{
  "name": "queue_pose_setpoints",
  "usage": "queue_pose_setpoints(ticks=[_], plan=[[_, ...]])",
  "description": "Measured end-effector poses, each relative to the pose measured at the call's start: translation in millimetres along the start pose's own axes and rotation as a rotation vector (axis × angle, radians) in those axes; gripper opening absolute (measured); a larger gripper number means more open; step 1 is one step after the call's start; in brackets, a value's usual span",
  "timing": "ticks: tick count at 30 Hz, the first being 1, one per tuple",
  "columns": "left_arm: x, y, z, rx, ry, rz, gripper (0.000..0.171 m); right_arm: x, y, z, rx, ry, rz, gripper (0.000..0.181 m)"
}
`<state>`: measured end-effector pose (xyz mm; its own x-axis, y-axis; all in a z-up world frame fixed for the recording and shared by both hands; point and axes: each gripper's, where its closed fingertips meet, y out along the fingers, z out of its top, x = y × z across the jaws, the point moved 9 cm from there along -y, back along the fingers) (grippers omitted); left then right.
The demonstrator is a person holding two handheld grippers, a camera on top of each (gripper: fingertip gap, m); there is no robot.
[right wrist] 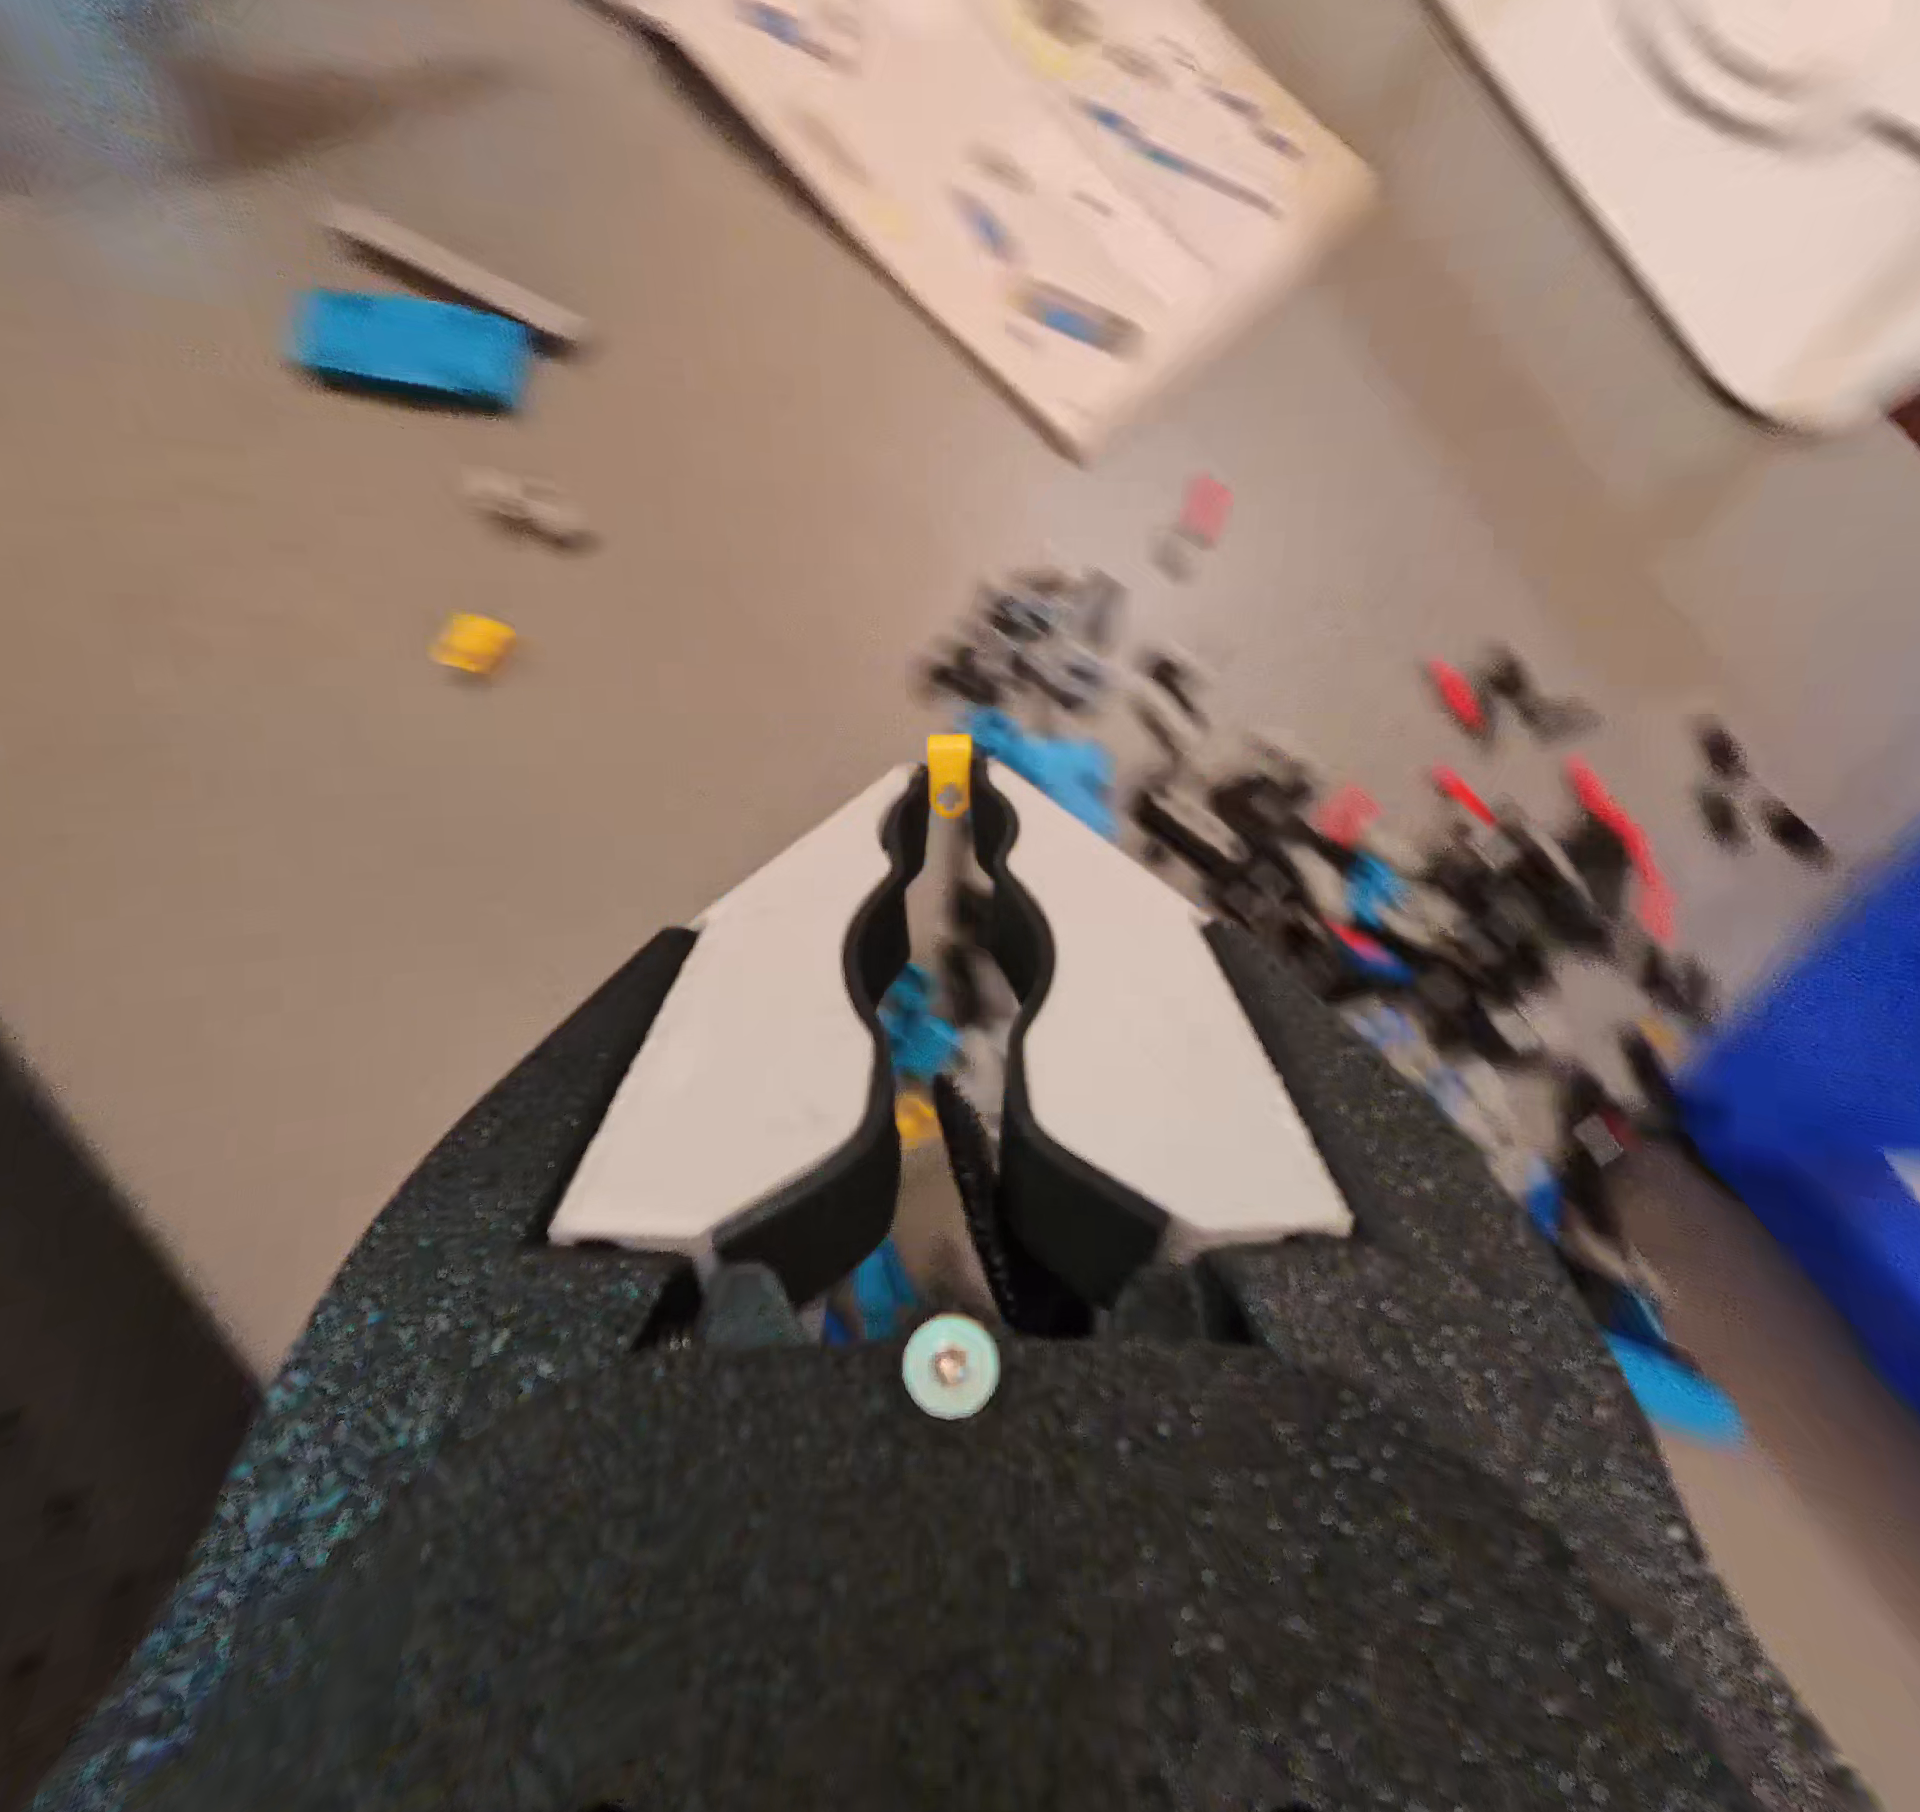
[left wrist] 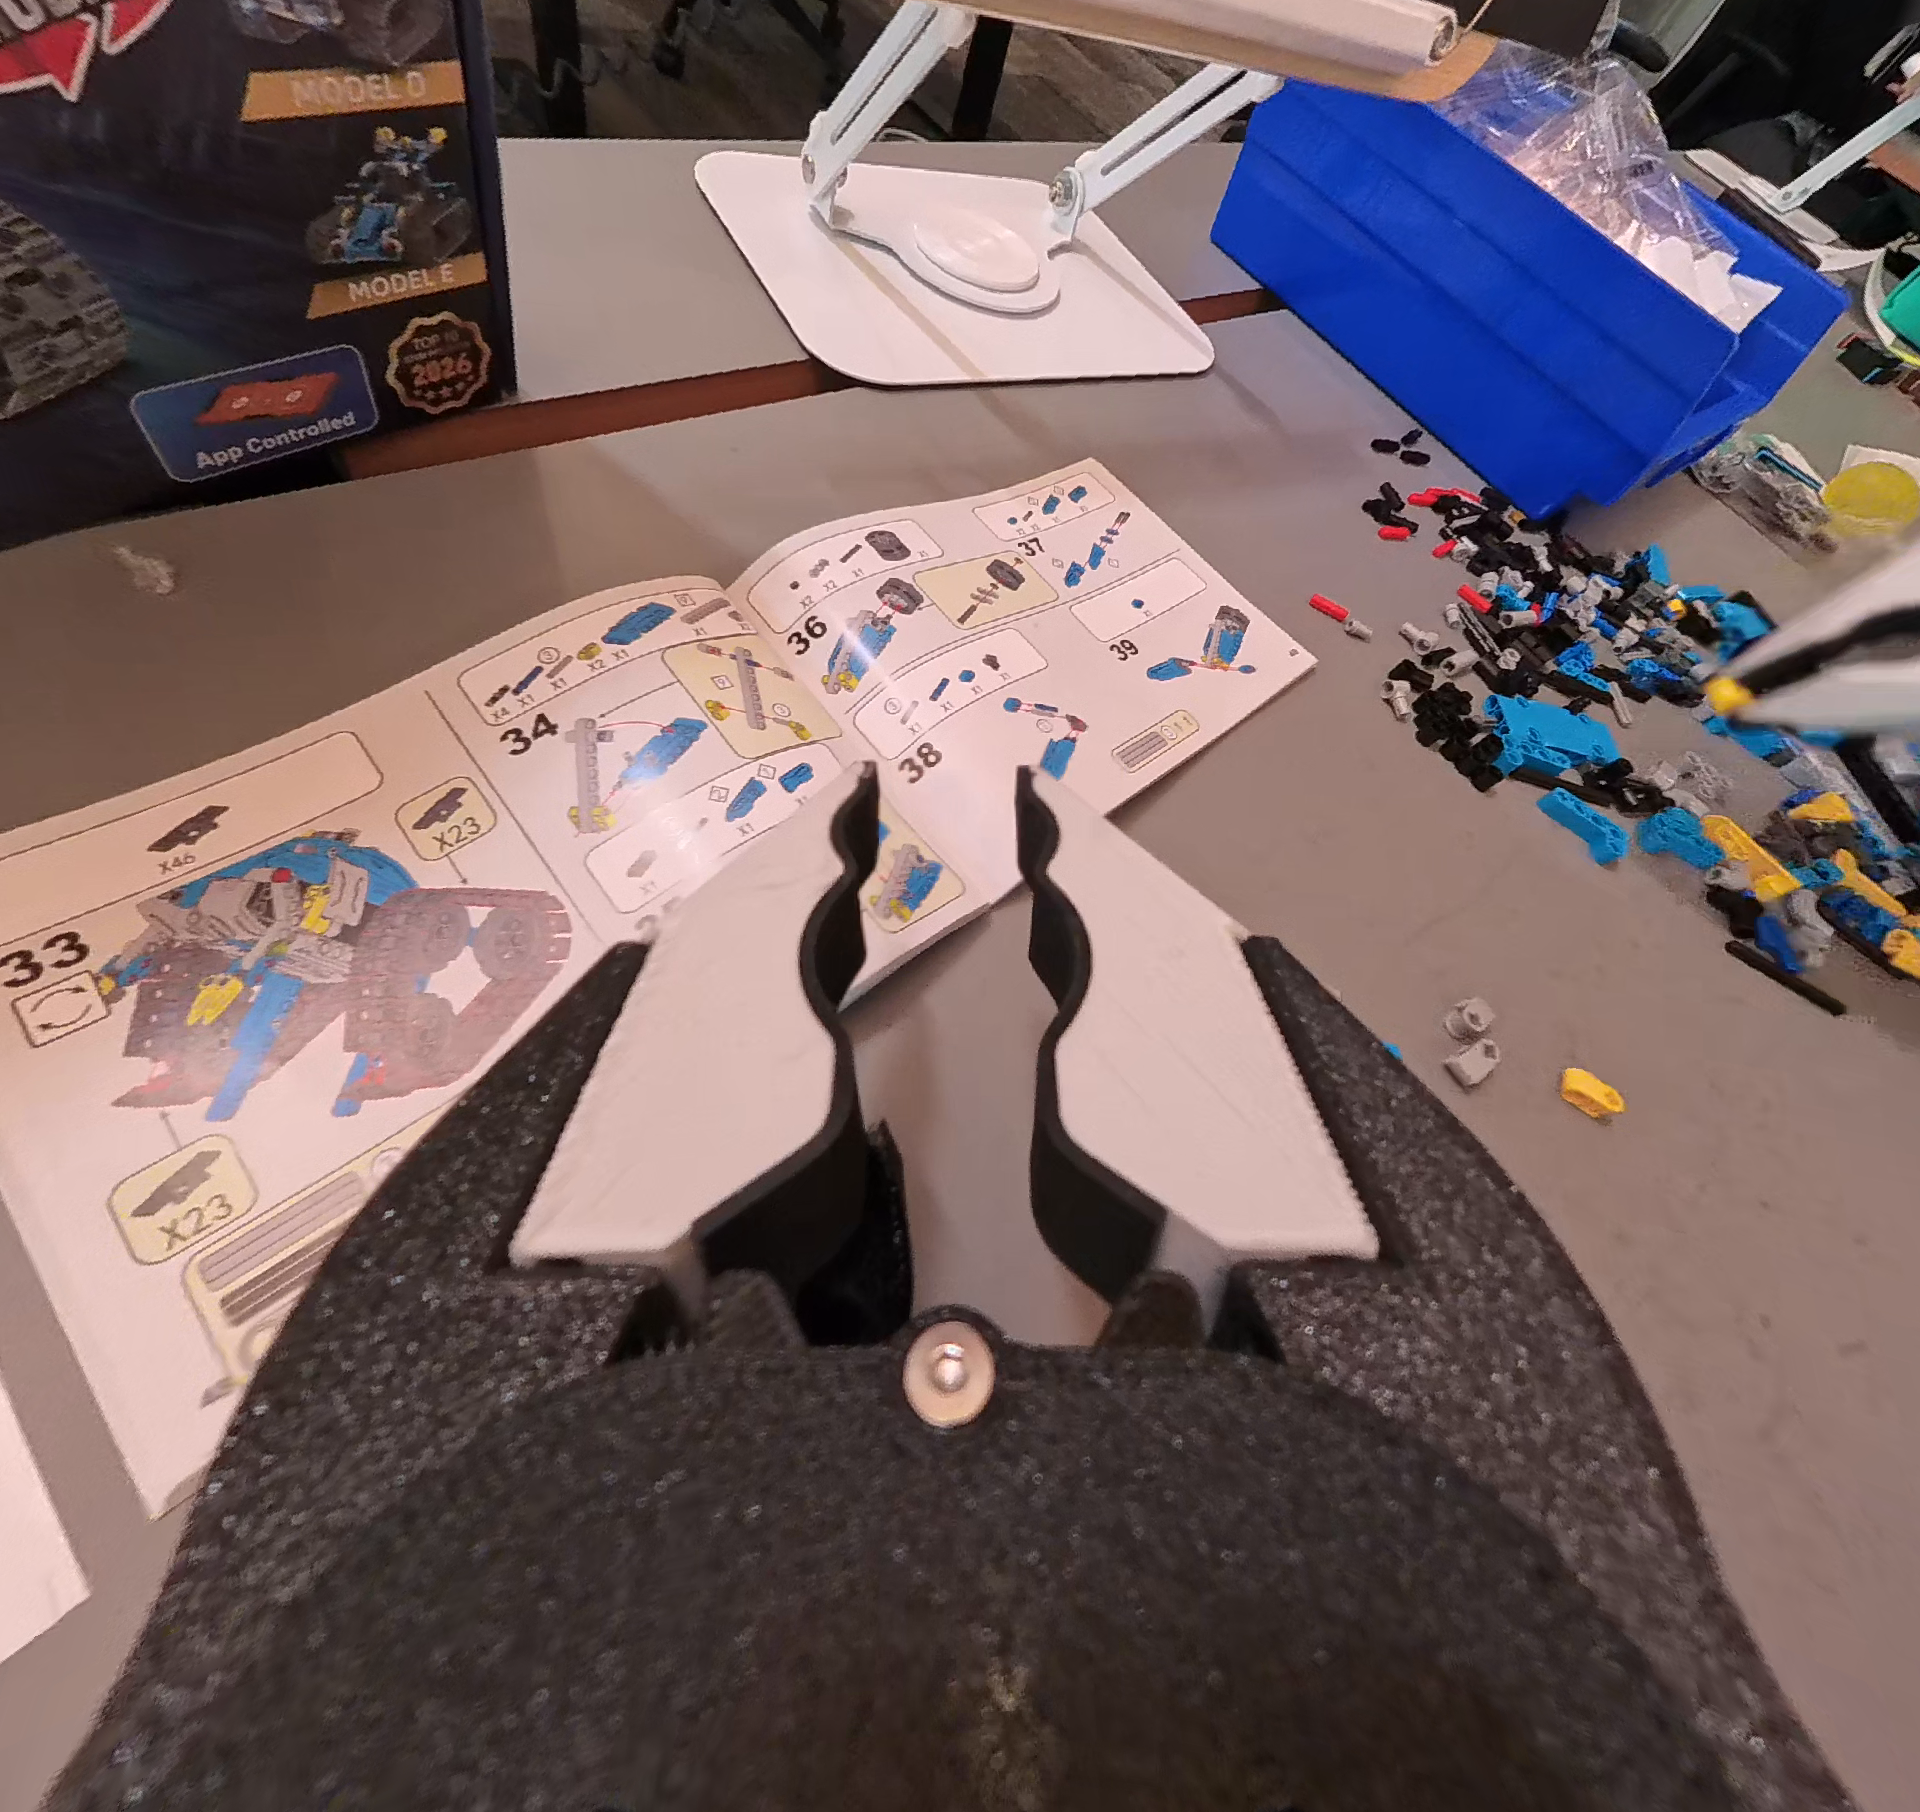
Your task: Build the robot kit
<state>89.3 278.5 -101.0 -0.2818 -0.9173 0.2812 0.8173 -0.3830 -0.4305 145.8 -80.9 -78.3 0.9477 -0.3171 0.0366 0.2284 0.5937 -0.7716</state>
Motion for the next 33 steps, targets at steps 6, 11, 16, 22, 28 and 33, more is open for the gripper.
queue_pose_setpoints(ticks=[6,11,16,22,28,33], plan=[[-26.3,-6.7,-4.2,-0.027,-0.032,0.119,0.025,-76.7,71.6,73.5,0.102,-0.209,0.247,0.008],[-28.3,-8.4,-2.5,-0.004,-0.063,0.100,0.025,-104.8,102.2,85.6,0.188,-0.192,0.328,0.008],[-24.0,-2.1,-3.8,-0.013,-0.022,0.125,0.025,-135.7,104.6,65.6,0.145,-0.333,0.523,0.008],[-19.8,-3.3,0.6,0.035,0.005,0.167,0.023,-146.5,108.7,54.9,0.051,-0.454,0.527,0.008],[-27.5,-7.1,0.9,0.048,-0.048,0.156,0.023,-140.7,113.2,48.7,0.008,-0.459,0.504,0.009],[-27.6,-5.9,0.4,0.050,-0.071,0.139,0.023,-106.1,83.3,60.5,0.231,-0.302,0.547,0.015]])
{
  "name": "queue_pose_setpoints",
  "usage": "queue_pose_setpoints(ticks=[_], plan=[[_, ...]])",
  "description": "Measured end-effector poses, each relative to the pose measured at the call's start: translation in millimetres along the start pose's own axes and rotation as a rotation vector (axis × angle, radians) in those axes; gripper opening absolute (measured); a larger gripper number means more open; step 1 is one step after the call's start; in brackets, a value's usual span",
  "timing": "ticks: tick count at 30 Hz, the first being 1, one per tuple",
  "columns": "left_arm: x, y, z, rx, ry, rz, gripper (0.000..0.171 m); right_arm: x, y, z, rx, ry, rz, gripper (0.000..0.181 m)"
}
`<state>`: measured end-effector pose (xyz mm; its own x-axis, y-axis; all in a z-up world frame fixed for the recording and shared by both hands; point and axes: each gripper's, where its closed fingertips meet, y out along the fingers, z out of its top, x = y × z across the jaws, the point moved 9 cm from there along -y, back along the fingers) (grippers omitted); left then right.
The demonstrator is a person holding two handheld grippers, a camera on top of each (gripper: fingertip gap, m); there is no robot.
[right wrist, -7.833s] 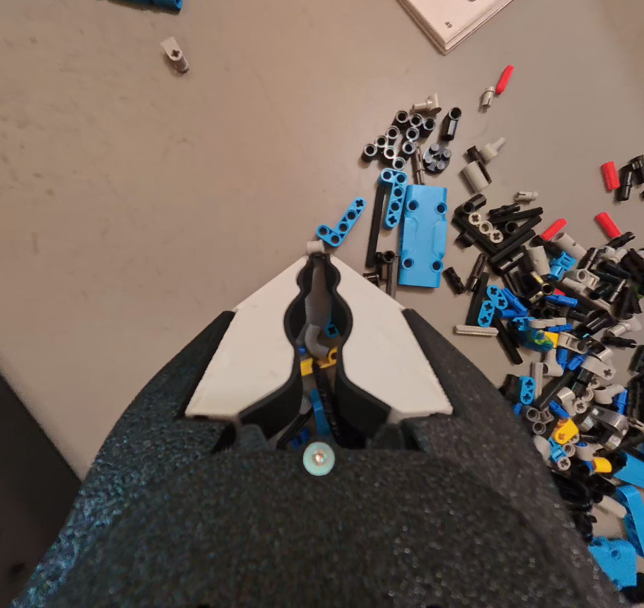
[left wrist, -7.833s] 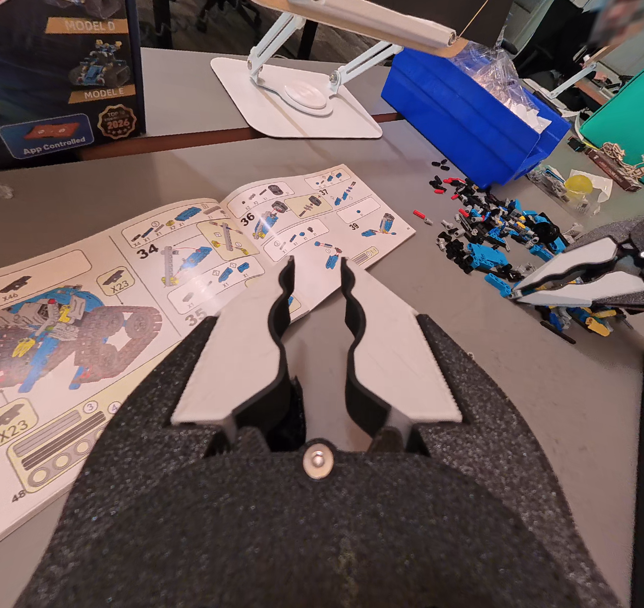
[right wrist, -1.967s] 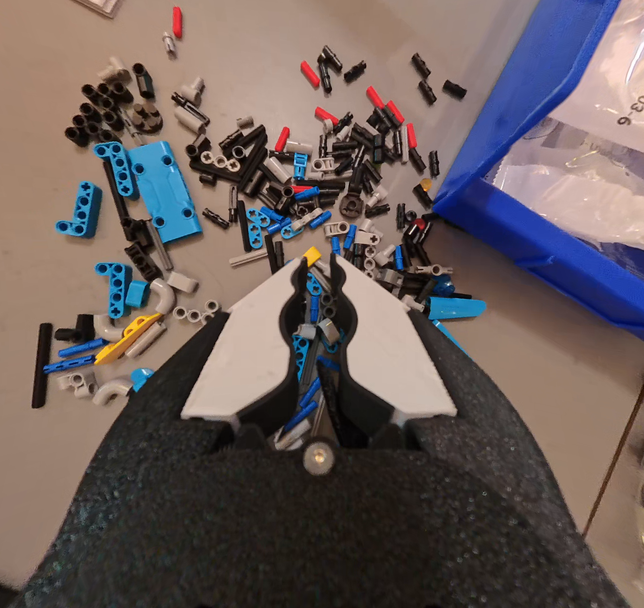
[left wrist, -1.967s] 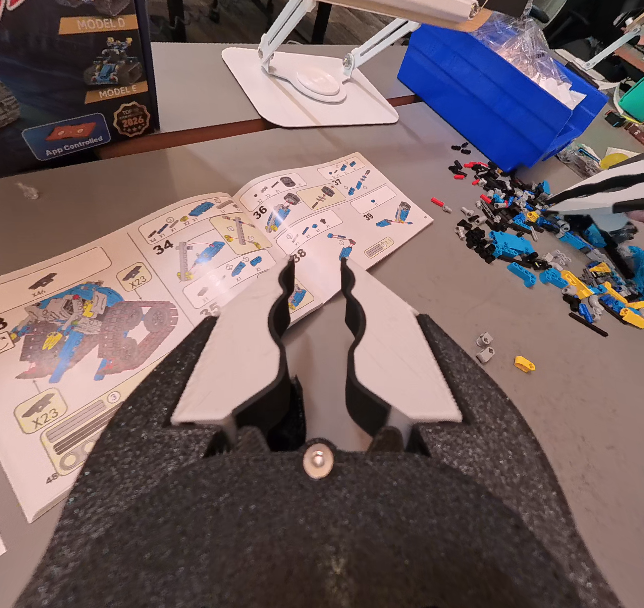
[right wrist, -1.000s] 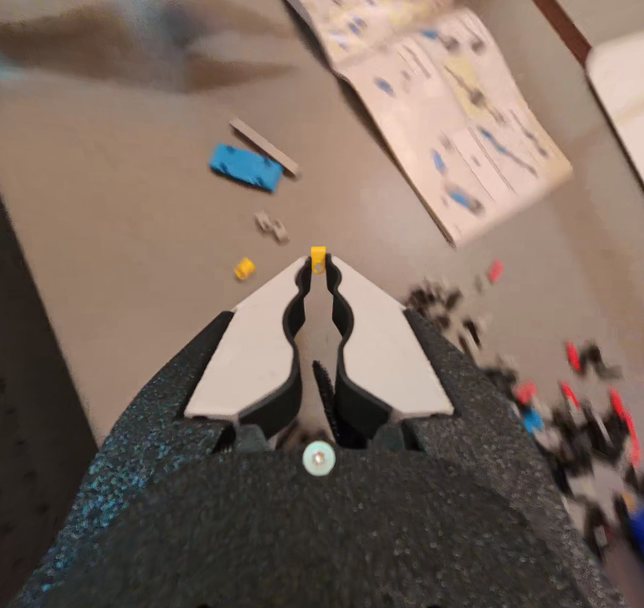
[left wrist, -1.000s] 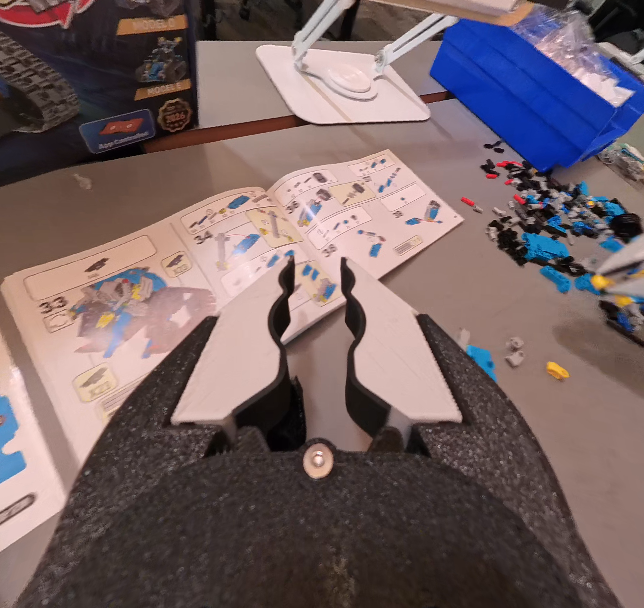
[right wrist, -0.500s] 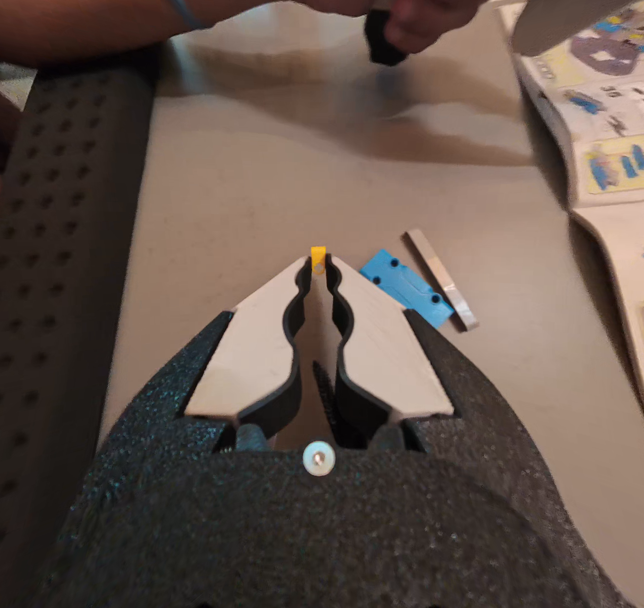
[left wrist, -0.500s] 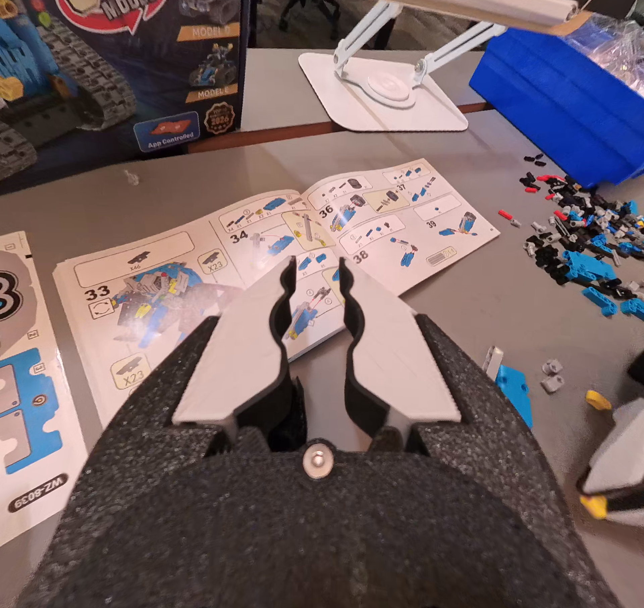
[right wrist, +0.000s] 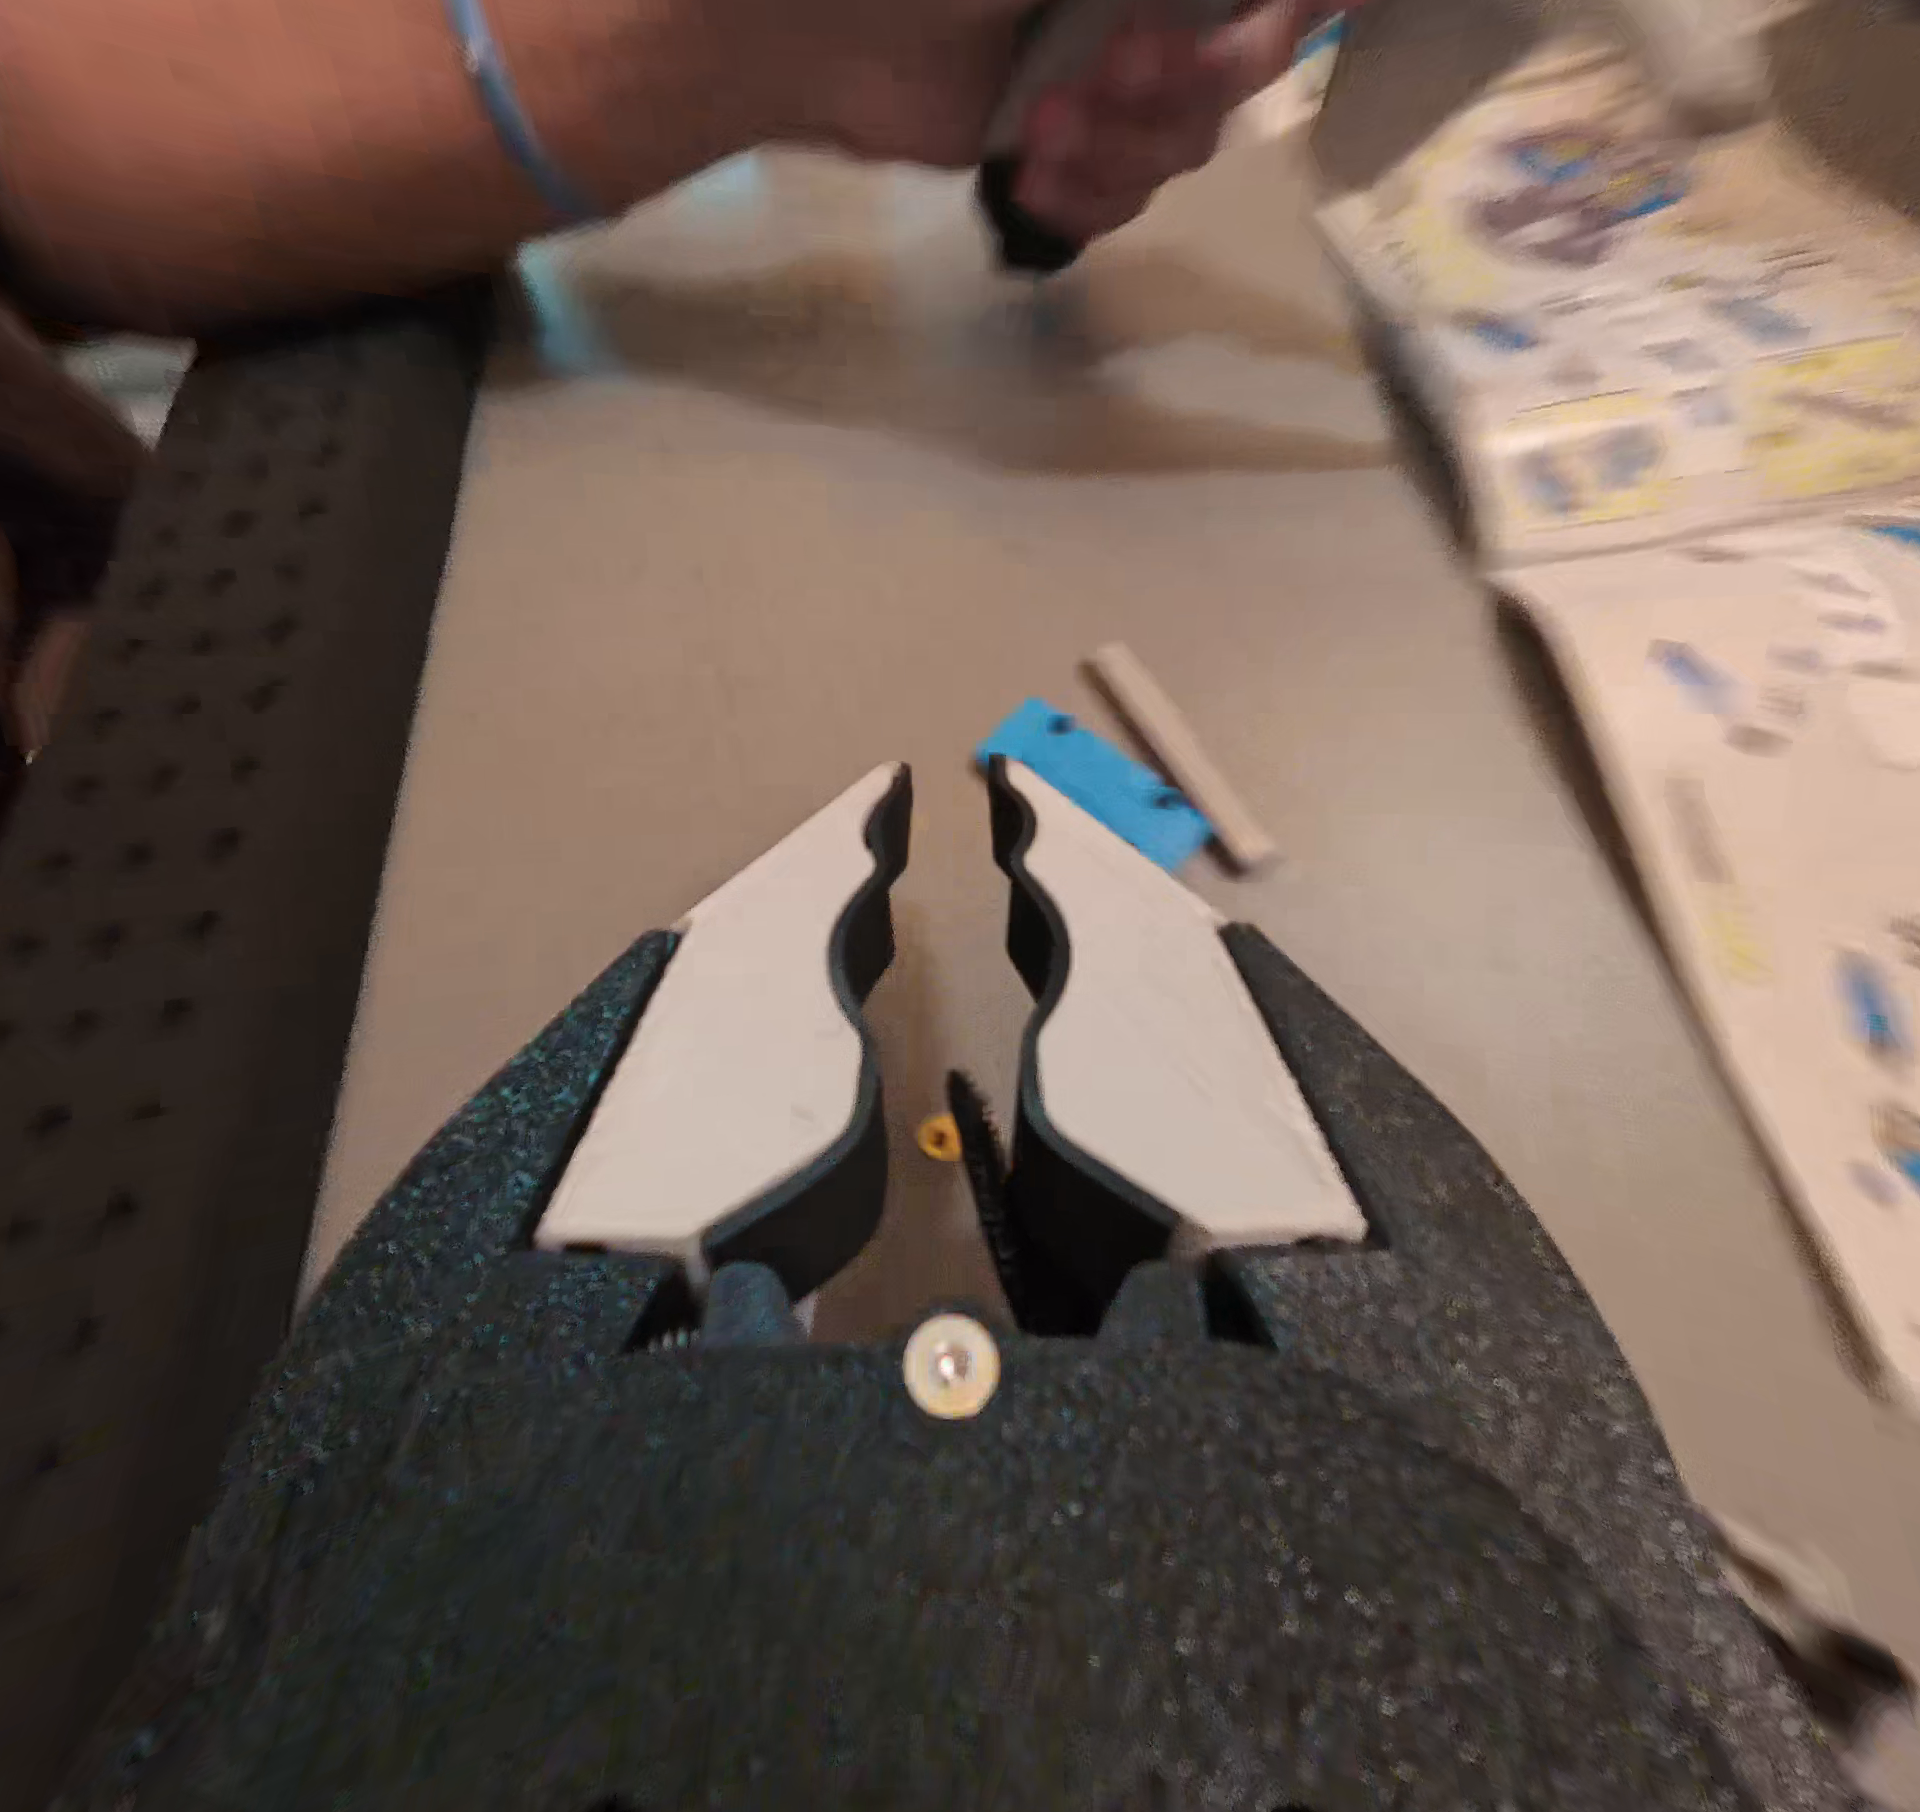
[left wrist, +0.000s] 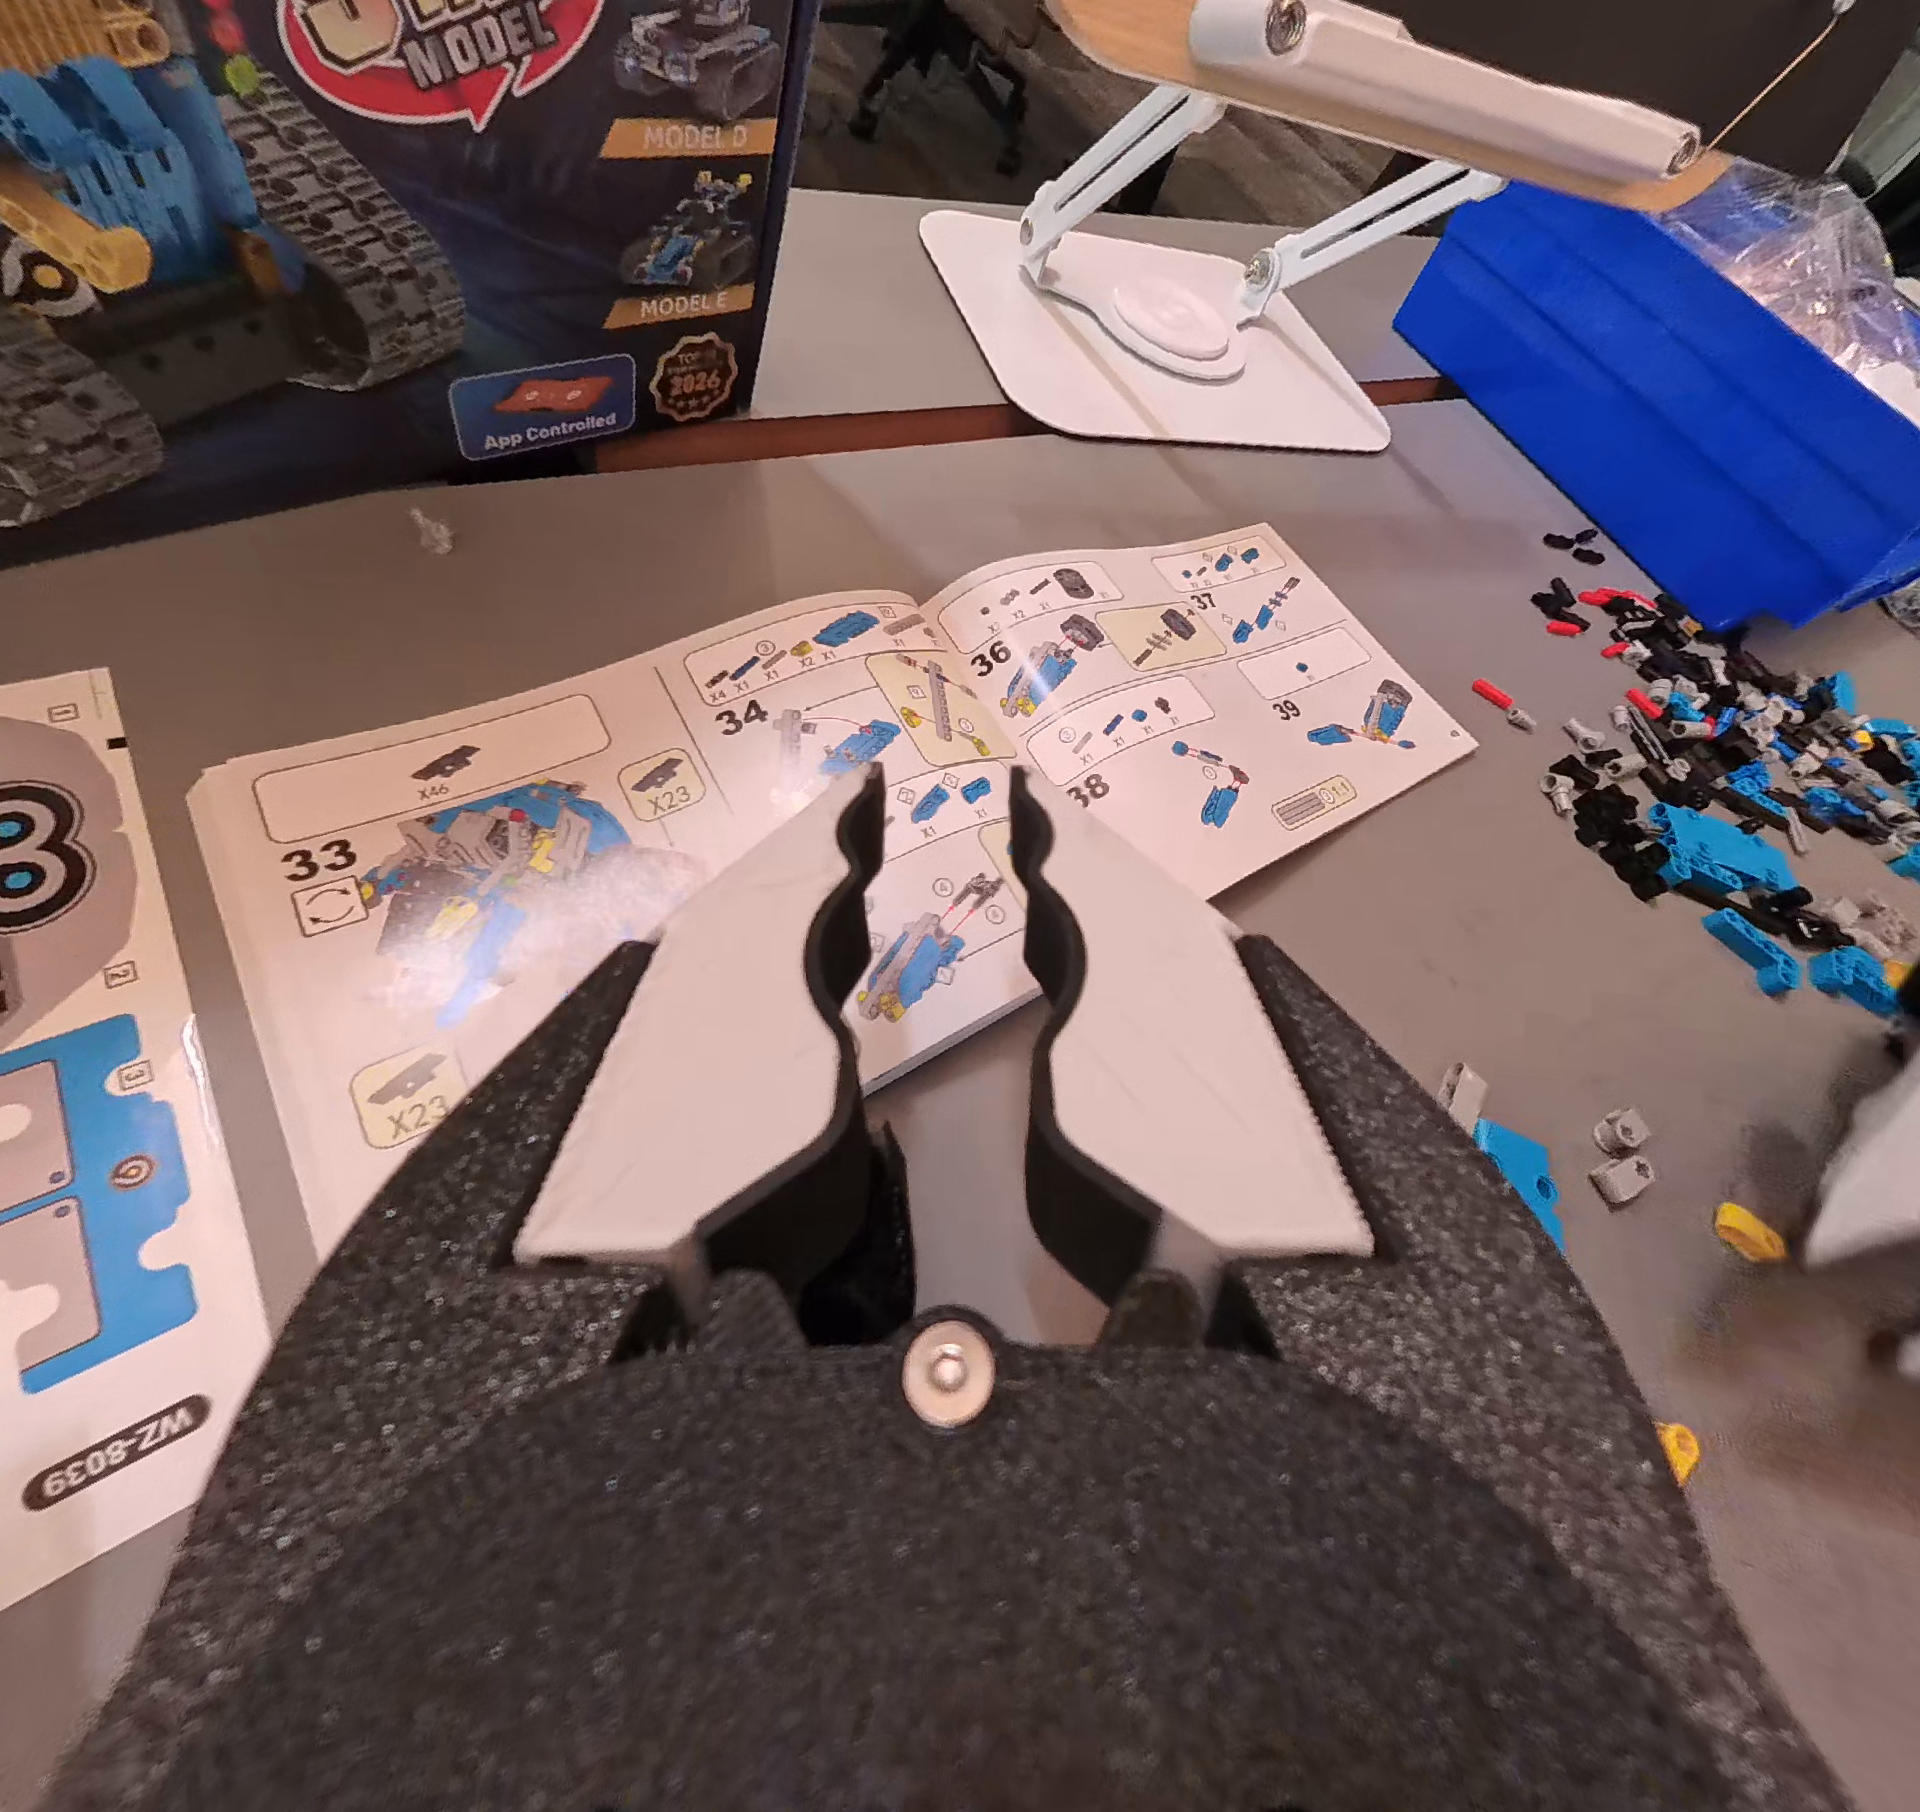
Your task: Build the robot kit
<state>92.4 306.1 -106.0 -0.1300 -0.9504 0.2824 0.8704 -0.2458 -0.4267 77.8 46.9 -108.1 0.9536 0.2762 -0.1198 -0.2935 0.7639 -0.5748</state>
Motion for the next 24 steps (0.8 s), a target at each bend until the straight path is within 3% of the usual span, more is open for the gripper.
queue_pose_setpoints(ticks=[5,9,14,17,24], plan=[[4.9,0.6,0.2,0.002,0.009,-0.011,0.023,66.4,-109.6,-32.6,0.271,0.264,-0.463,0.014],[8.4,0.4,0.7,0.003,0.006,-0.029,0.023,82.3,-159.9,-71.9,0.212,0.383,-0.779,0.014],[9.6,0.3,1.4,0.001,0.013,-0.031,0.023,87.9,-157.5,-80.3,0.157,0.439,-0.784,0.017],[9.0,-0.5,1.9,0.002,0.027,-0.016,0.023,84.3,-162.1,-84.0,0.096,0.436,-0.861,0.016],[9.9,-0.3,1.4,0.002,0.024,-0.021,0.023,23.9,-180.0,-101.6,-0.066,0.498,-0.841,0.011]])
